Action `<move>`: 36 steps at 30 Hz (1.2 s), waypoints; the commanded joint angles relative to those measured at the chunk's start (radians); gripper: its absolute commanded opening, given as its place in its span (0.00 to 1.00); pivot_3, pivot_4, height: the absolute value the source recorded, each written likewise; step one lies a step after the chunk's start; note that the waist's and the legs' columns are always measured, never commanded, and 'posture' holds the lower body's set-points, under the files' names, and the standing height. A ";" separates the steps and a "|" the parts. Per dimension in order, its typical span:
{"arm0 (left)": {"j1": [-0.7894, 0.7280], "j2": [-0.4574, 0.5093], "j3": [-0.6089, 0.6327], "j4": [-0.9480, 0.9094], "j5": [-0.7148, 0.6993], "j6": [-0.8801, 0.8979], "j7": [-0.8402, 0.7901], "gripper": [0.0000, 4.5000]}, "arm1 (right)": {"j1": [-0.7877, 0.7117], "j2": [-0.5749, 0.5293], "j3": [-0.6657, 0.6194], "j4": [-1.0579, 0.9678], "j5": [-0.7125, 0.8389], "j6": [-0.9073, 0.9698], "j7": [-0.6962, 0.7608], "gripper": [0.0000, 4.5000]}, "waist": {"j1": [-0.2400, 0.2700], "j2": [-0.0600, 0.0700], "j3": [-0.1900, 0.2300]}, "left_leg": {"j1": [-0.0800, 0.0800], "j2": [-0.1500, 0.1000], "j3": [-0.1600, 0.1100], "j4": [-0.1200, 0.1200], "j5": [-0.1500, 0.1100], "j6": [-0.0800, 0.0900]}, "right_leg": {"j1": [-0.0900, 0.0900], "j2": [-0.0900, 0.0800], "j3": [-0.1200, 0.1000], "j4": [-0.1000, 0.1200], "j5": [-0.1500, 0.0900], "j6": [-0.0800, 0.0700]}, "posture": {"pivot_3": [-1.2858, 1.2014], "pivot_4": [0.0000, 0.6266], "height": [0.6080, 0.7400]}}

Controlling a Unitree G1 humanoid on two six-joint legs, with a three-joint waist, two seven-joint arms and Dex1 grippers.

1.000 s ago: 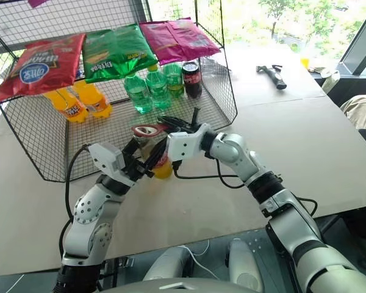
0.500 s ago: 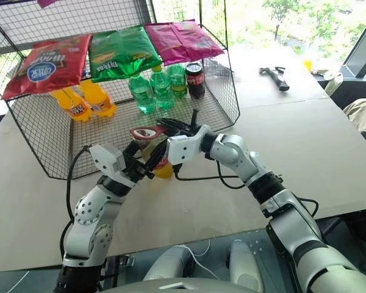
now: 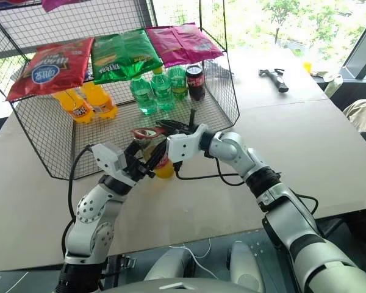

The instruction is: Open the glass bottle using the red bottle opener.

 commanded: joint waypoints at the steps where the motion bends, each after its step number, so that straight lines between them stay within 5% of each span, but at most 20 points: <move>1: -0.014 -0.008 -0.021 0.015 0.001 0.009 -0.003 0.47 | -0.023 -0.018 0.087 0.012 -0.139 -0.066 -0.044 0.00 | 0.000 0.000 0.000 | 0.000 0.000 0.000 0.000 0.000 0.000 | 0.000 0.000 0.000 0.000 0.000 0.000 | 0.52 0.24 1.00; 13: -0.015 0.003 -0.006 0.029 -0.009 0.016 -0.014 0.47 | -0.238 -0.127 0.078 0.114 -0.275 -0.246 -0.264 0.00 | 0.003 0.001 0.001 | -0.002 0.000 -0.001 -0.001 0.000 0.000 | -0.001 0.000 0.000 -0.001 0.000 0.000 | 0.52 0.24 1.00; 28: -0.009 -0.002 -0.014 0.029 -0.011 0.021 -0.015 0.47 | -0.327 -0.142 0.018 0.118 -0.251 -0.212 -0.325 0.00 | -0.001 0.001 0.002 | -0.002 0.000 0.000 -0.004 0.000 0.000 | -0.002 0.001 0.001 -0.002 0.000 -0.001 | 0.52 0.24 1.00; 36: -0.009 -0.001 -0.016 0.023 -0.020 0.020 -0.023 0.47 | -0.233 -0.074 -0.088 0.153 0.074 -0.123 -0.164 0.00 | -0.001 0.001 0.002 | -0.002 0.001 0.000 -0.004 0.000 0.000 | -0.003 0.001 0.001 -0.003 0.000 -0.001 | 0.52 0.24 1.00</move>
